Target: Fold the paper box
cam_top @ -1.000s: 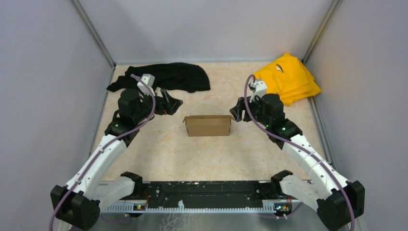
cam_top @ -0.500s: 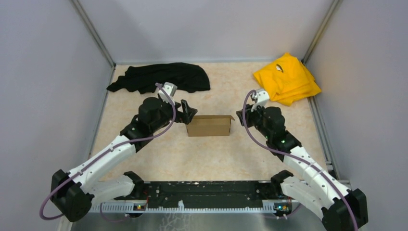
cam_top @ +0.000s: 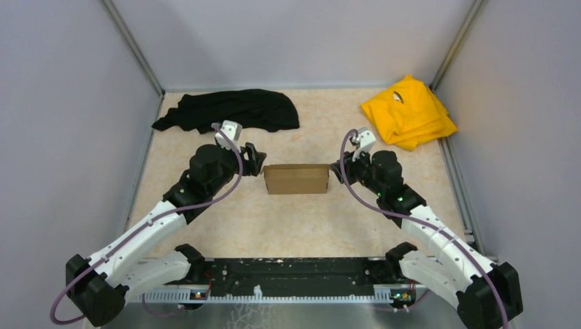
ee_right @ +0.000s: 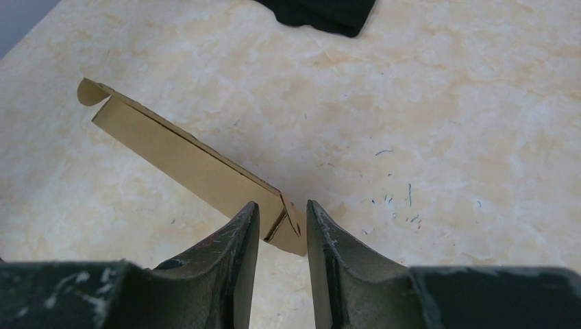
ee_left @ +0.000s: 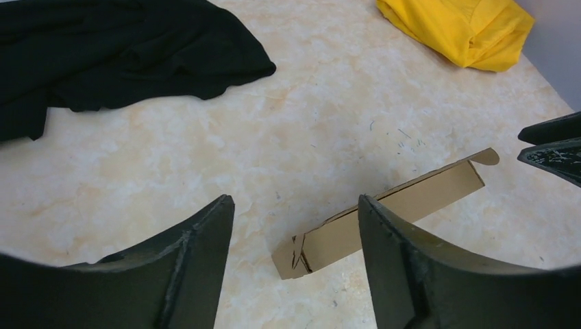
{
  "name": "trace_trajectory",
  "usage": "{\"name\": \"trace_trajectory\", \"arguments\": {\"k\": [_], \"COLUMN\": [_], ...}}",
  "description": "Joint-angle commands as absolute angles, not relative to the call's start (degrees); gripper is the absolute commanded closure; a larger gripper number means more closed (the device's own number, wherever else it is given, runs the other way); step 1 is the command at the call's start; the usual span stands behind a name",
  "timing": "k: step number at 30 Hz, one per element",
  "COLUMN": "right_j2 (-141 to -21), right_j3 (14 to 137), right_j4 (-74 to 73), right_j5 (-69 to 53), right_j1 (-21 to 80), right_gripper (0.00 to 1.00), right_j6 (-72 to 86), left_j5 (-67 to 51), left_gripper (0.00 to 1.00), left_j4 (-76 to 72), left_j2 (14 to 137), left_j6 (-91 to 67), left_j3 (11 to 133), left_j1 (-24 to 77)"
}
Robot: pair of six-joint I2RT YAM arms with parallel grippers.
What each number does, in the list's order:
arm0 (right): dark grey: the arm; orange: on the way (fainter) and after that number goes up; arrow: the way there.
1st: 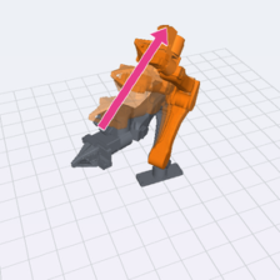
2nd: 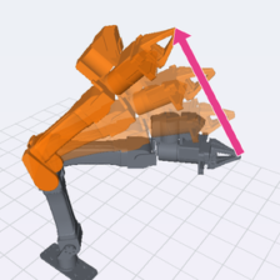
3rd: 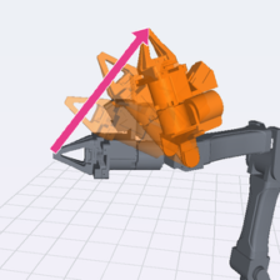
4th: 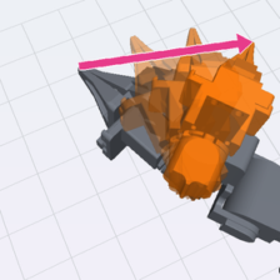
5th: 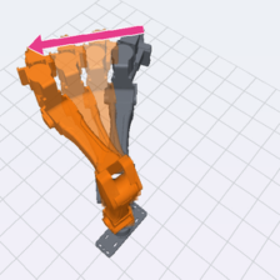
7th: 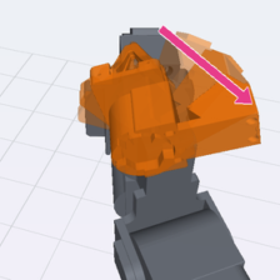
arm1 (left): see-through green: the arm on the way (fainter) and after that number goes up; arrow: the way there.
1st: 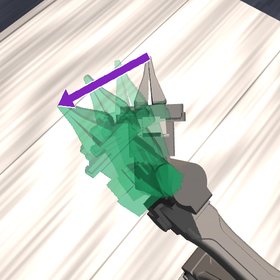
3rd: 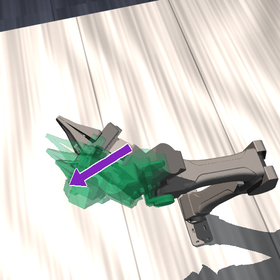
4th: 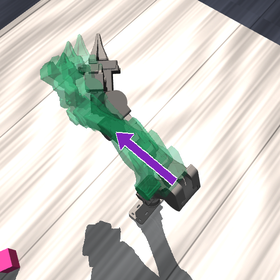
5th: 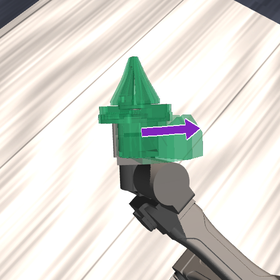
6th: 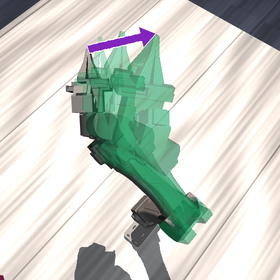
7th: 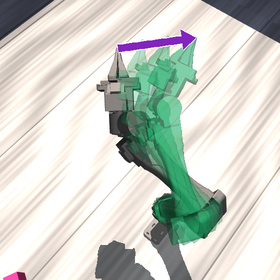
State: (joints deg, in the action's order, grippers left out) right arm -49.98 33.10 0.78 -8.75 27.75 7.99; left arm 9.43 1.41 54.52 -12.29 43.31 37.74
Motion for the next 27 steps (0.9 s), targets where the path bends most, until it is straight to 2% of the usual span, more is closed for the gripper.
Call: {"name": "trace_trajectory", "arguments": {"k": [1, 7, 24, 27], "right_j2": [-50.17, -50.9, -52.82, -52.53], "right_j3": [36.74, 36.39, 36.65, 36.65], "right_j4": [2.27, 2.41, 2.57, 2.38], "right_j5": [-10.79, -11.09, -10.6, -10.2], "right_j1": [28.13, 28.17, 28.13, 28.17], "right_gripper": [0.7, 0.73, 0.75, 0.75], "right_j6": [6.68, 6.2, 5.36, 5.34], "left_j5": [11.81, 10.43, 6.73, 6.4], "left_gripper": [0.31, 0.45, 0.46, 0.52], "left_j4": [2.97, 4.71, 4.2, 4.3], "left_j2": [54.49, 56.68, 56.92, 56.12], "left_j6": [-11.91, -12.63, -12.26, -13.13], "left_j3": [43.14, 43.61, 42.5, 41.75], "left_j1": [38.08, 38.06, 38.15, 38.29]}}
